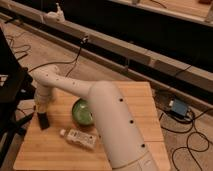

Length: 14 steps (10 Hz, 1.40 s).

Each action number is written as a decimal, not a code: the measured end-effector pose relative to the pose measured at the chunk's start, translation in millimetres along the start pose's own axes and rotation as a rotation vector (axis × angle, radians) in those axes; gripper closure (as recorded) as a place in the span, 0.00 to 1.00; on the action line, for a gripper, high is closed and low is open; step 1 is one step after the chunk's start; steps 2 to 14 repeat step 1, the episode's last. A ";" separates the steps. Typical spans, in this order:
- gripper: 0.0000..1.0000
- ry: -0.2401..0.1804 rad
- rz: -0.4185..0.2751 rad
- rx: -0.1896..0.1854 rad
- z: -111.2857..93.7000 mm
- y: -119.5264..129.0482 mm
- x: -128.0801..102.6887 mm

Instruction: Push the eraser across the table

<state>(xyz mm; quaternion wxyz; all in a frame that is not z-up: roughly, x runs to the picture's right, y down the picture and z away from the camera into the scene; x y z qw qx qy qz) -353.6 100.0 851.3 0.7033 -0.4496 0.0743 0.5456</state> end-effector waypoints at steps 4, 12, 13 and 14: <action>0.95 -0.057 0.037 0.004 -23.9 -14.6 -9.2; 0.95 -0.057 0.037 0.004 -23.9 -14.6 -9.2; 0.95 -0.057 0.037 0.004 -23.9 -14.6 -9.2; 0.95 -0.057 0.037 0.004 -23.9 -14.6 -9.2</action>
